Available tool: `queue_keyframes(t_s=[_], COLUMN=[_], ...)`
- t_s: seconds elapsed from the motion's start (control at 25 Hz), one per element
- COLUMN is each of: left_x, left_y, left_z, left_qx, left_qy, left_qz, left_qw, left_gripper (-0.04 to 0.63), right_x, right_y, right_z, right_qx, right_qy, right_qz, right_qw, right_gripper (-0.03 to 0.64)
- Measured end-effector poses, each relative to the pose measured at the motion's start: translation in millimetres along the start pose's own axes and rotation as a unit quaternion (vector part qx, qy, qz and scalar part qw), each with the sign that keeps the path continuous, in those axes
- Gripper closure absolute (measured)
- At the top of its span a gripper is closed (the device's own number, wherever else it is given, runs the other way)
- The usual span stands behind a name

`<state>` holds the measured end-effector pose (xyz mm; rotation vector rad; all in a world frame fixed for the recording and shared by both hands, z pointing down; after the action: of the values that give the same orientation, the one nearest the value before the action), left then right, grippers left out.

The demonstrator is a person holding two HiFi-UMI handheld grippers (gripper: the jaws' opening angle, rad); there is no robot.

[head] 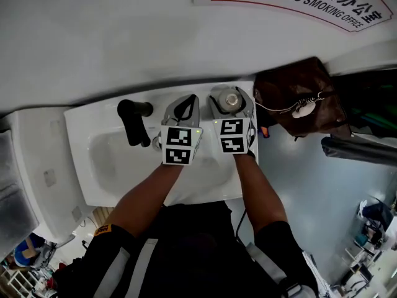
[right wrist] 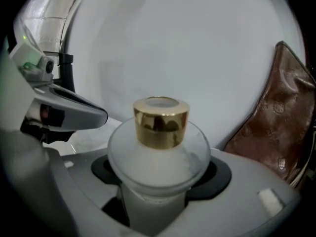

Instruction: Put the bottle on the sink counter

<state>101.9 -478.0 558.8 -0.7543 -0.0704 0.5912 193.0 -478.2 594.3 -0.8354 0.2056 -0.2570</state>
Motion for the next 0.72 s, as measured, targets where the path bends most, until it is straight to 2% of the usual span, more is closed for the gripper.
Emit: queue_keyframes(t_s=[0.64, 0.72], left_x=[14, 15], left_y=[10, 14], left_z=[-1, -1], left_qx=[0.009, 0.011], left_qy=[-0.003, -0.004], left_qz=[0.02, 0.021], left_qw=[0.9998, 0.9997], left_gripper=[0.598, 0.598], right_x=[-4, -6], right_y=[2, 3], right_z=[4, 5], right_qx=[-0.024, -0.028], right_qy=[-0.011, -0.014], right_qz=[-0.017, -0.024], right_qw=[0.999, 0.999], right_gripper=[0.268, 0.248])
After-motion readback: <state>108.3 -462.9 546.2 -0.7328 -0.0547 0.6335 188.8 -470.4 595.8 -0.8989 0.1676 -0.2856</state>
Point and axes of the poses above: the fingertips, and each gripper's own axes: y backward along the fingers, x to its right, z out of its underside, the point moved 1 cm from there along y, backward along the fingers, and after that the axes turned 10 degrees about -x, right-handed, at the moved point
